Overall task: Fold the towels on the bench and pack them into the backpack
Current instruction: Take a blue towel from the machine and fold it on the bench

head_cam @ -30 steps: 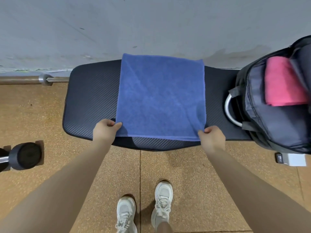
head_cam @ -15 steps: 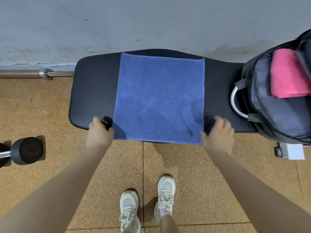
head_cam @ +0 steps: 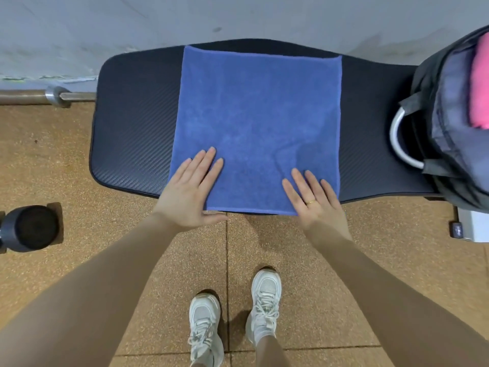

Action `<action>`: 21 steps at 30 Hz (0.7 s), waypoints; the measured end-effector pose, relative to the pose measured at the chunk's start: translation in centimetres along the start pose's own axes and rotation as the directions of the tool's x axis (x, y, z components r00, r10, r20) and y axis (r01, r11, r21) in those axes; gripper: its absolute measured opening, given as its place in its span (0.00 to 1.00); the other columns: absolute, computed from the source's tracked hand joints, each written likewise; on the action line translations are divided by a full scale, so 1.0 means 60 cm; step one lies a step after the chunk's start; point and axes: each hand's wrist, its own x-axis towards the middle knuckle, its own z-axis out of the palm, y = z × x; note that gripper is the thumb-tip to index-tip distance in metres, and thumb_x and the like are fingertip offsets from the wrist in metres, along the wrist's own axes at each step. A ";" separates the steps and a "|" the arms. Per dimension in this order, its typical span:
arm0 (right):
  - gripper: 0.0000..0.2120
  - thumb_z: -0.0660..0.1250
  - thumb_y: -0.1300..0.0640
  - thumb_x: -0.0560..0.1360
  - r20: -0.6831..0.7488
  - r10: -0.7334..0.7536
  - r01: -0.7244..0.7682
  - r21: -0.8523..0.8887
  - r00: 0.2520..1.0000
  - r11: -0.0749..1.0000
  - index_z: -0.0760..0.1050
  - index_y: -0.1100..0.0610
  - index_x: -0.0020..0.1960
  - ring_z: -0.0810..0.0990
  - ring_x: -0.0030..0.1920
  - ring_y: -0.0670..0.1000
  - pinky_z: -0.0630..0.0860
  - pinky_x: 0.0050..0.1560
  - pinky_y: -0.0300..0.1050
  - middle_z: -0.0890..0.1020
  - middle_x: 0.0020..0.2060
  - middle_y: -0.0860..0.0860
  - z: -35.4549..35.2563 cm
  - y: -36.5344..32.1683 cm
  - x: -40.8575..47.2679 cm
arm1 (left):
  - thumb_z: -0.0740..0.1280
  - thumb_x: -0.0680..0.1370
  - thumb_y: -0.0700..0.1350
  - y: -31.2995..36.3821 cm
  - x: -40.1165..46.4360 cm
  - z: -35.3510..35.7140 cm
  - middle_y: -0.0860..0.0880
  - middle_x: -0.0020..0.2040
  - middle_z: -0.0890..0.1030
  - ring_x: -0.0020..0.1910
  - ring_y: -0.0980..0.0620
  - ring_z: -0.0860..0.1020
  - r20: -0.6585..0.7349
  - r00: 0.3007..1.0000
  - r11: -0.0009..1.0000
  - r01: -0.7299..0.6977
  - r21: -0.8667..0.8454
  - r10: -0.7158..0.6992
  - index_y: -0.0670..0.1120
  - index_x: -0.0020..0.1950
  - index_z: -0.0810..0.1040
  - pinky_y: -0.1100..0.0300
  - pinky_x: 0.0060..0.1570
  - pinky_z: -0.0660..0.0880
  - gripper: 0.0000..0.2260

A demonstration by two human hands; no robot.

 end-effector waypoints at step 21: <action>0.13 0.66 0.64 0.73 0.478 0.244 -0.535 0.719 0.844 0.444 0.72 0.47 0.37 0.72 0.31 0.44 0.68 0.35 0.42 0.75 0.31 0.46 -0.212 0.085 -0.029 | 0.63 0.77 0.41 0.058 -0.093 -0.207 0.47 0.39 0.79 0.39 0.43 0.77 0.125 0.803 0.671 0.563 -0.483 -0.583 0.45 0.50 0.74 0.56 0.35 0.72 0.03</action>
